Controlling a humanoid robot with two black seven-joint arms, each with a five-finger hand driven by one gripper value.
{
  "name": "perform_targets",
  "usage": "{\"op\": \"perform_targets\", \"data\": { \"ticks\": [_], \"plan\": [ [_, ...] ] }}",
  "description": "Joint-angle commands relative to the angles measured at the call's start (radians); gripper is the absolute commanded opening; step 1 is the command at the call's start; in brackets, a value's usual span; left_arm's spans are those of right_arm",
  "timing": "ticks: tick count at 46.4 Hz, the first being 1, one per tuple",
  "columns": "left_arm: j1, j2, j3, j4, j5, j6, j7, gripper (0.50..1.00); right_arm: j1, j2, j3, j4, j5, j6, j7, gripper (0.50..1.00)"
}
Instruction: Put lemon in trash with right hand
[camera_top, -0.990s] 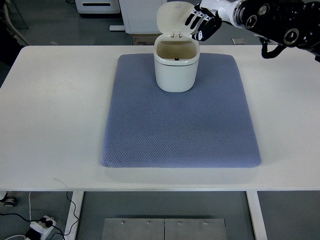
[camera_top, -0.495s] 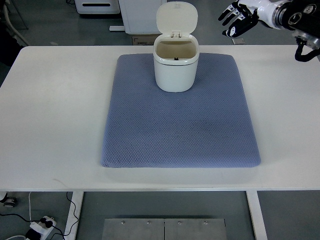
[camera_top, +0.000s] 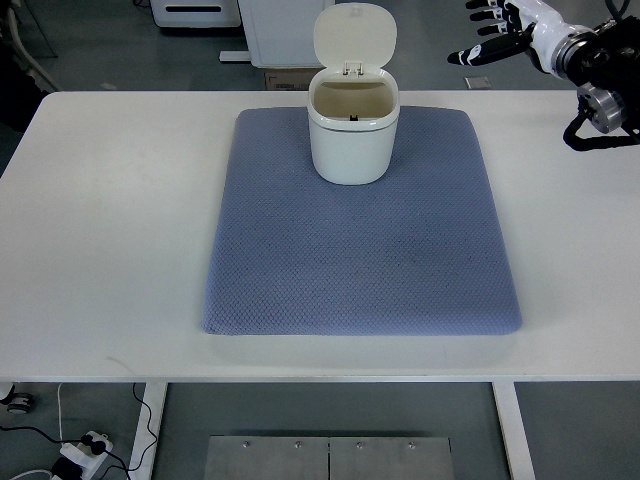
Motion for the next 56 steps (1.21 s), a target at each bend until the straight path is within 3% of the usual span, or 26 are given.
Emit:
{"op": "perform_targets", "data": {
  "ticks": [1, 23, 36, 56],
  "plan": [
    [0.000, 0.000, 0.000, 0.000, 0.000, 0.000, 0.000, 1.000, -0.028, 0.001, 0.045, -0.005, 0.007, -0.019, 0.001, 0.897],
    [0.000, 0.000, 0.000, 0.000, 0.000, 0.000, 0.000, 1.000, -0.273, 0.037, 0.436, -0.032, 0.007, -0.124, 0.012, 0.985],
    [0.000, 0.000, 0.000, 0.000, 0.000, 0.000, 0.000, 1.000, -0.400, 0.112, 0.668, -0.031, 0.007, -0.238, 0.087, 0.995],
    [0.000, 0.000, 0.000, 0.000, 0.000, 0.000, 0.000, 1.000, -0.503, 0.176, 0.881, -0.020, 0.006, -0.238, 0.106, 1.000]
  ]
}}
